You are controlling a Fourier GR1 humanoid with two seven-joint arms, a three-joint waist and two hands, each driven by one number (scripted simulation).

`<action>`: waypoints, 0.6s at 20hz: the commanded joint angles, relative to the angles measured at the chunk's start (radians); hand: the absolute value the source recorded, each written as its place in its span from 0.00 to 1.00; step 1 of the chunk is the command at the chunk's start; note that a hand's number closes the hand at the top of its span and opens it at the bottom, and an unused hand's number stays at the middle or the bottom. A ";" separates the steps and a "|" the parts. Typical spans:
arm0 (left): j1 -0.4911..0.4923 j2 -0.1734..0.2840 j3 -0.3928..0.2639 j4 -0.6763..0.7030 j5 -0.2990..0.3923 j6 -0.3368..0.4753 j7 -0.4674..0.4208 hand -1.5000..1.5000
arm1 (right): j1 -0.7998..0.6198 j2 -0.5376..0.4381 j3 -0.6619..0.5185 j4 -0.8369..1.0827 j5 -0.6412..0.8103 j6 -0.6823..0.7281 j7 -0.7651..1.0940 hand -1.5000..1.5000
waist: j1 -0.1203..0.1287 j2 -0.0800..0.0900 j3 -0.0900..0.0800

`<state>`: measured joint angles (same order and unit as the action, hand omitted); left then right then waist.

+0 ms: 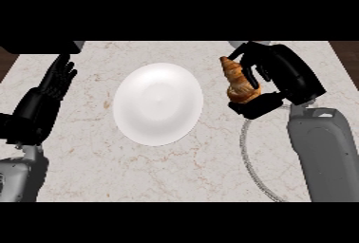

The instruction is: Pick the croissant from the placemat and place it in the plate

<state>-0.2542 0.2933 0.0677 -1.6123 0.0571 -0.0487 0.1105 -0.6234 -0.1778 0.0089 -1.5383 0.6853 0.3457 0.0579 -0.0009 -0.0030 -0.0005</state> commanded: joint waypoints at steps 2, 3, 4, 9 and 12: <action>0.032 0.006 0.020 -0.048 0.012 -0.026 0.002 0.50 | -0.095 0.088 0.027 0.022 -0.013 0.027 0.113 1.00 | 0.008 0.002 0.000; -0.055 0.010 0.013 -0.018 0.009 -0.019 0.061 0.50 | -0.120 0.122 0.042 0.071 -0.005 -0.001 0.108 1.00 | 0.007 0.003 0.000; -0.009 -0.034 -0.017 0.011 -0.019 0.000 0.001 0.50 | -0.156 0.155 0.065 0.149 0.031 -0.051 0.098 1.00 | 0.012 0.005 0.000; -0.048 -0.006 0.016 -0.018 0.006 -0.016 0.057 0.50 | -0.266 0.176 0.170 0.322 -0.059 -0.182 0.200 1.00 | 0.022 0.005 0.000; -0.037 0.010 0.031 -0.021 0.033 -0.051 0.049 0.50 | -0.324 0.177 0.266 0.499 -0.080 -0.352 0.195 1.00 | 0.043 0.009 0.000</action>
<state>-0.2918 0.2837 0.0781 -1.6175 0.0604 -0.0693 0.1393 -0.8590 -0.0150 0.1985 -1.2077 0.6375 0.1256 0.2218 0.0249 0.0037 -0.0004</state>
